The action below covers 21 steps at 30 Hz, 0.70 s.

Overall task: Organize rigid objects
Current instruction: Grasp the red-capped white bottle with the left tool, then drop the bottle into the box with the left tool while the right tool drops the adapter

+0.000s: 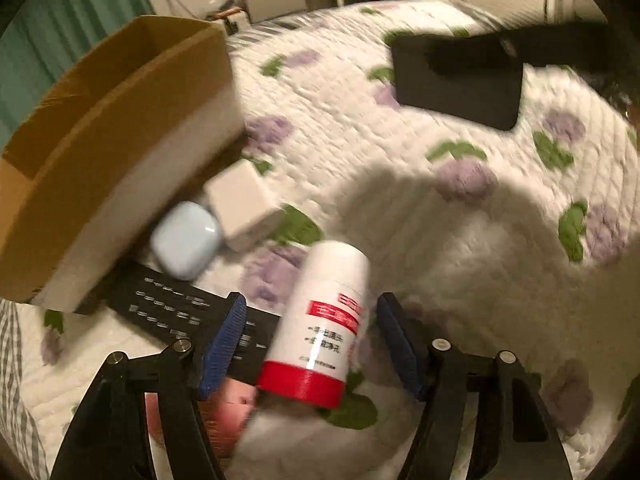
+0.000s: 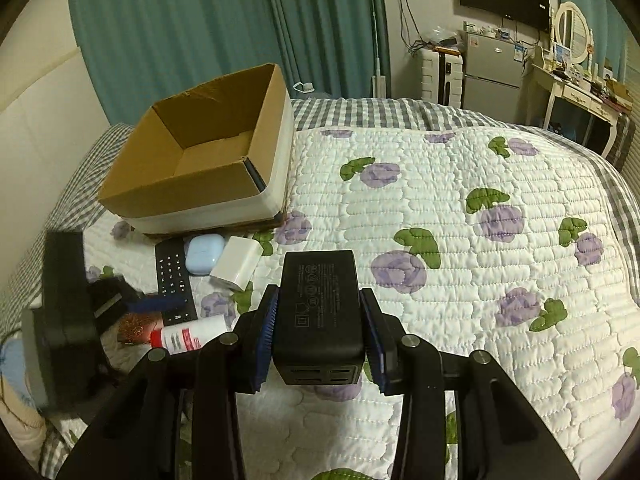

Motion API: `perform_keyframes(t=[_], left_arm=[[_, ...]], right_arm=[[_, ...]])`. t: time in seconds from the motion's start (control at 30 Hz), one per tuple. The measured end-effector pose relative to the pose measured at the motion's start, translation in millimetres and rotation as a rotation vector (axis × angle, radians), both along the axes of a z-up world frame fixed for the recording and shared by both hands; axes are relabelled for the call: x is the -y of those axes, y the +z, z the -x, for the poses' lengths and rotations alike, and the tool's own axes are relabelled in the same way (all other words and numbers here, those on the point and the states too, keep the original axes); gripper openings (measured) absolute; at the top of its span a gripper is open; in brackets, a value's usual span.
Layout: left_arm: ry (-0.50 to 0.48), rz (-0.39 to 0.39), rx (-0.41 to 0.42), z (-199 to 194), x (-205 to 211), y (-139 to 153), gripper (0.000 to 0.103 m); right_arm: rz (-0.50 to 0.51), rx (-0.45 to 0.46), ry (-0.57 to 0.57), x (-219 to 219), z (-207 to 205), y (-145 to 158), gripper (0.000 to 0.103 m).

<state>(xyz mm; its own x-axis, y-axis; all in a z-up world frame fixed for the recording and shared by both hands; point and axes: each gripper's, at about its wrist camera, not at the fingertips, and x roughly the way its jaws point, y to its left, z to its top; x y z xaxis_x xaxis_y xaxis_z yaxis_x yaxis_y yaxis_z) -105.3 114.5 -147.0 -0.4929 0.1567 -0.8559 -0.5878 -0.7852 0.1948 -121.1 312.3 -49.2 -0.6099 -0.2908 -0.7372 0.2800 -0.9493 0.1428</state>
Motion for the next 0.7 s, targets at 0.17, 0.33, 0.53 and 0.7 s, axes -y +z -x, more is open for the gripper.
perform_keyframes(t=[0.17, 0.33, 0.53, 0.7], left_arm=[[0.064, -0.053, 0.006, -2, 6, 12, 0.036], [0.14, -0.11, -0.105, -18, 16, 59, 0.036], [0.281, -0.206, -0.262, -14, 42, 143, 0.036], [0.403, -0.264, -0.33, 27, 73, 186, 0.036]], right_arm=[[-0.026, -0.009, 0.001, 4, -7, 3, 0.038], [-0.045, -0.042, -0.001, 9, -20, 19, 0.038], [-0.063, -0.147, 0.026, 25, -28, 66, 0.038], [-0.061, -0.222, 0.078, 43, -11, 98, 0.038]])
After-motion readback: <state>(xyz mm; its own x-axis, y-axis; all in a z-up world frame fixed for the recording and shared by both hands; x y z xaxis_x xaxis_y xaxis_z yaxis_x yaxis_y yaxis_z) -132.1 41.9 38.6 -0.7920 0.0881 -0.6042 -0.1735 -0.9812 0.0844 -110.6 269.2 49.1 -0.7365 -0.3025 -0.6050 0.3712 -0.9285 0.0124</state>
